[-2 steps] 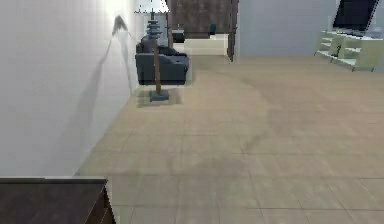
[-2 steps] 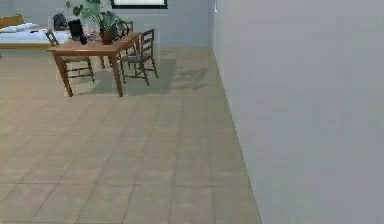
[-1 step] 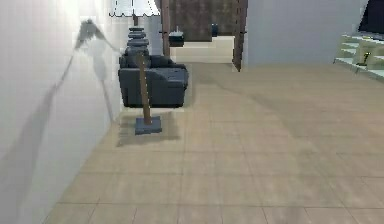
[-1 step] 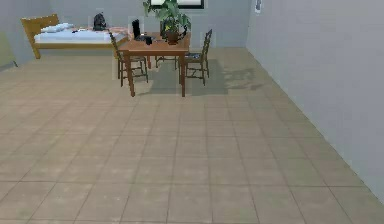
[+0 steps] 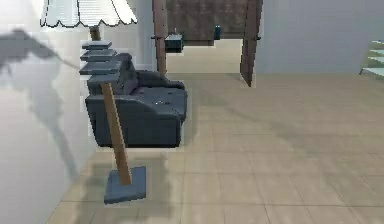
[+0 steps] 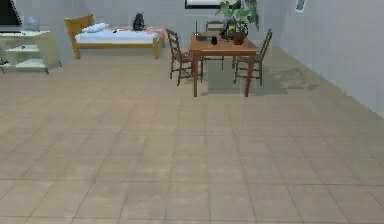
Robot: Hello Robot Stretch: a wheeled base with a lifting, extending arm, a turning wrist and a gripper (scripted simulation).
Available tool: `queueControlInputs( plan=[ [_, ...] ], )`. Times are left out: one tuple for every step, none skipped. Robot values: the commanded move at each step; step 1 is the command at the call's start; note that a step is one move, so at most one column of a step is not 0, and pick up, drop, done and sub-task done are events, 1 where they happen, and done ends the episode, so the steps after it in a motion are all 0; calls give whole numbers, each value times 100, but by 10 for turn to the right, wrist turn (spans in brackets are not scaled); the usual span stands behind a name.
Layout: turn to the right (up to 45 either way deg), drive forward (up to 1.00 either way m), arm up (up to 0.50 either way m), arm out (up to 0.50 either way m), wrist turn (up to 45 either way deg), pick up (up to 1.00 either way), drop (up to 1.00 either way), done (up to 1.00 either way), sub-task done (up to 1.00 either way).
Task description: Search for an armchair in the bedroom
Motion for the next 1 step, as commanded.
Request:
queueControlInputs(
  plan=[
    [0,90,0,0,0,0,0,0,0]
  ],
)
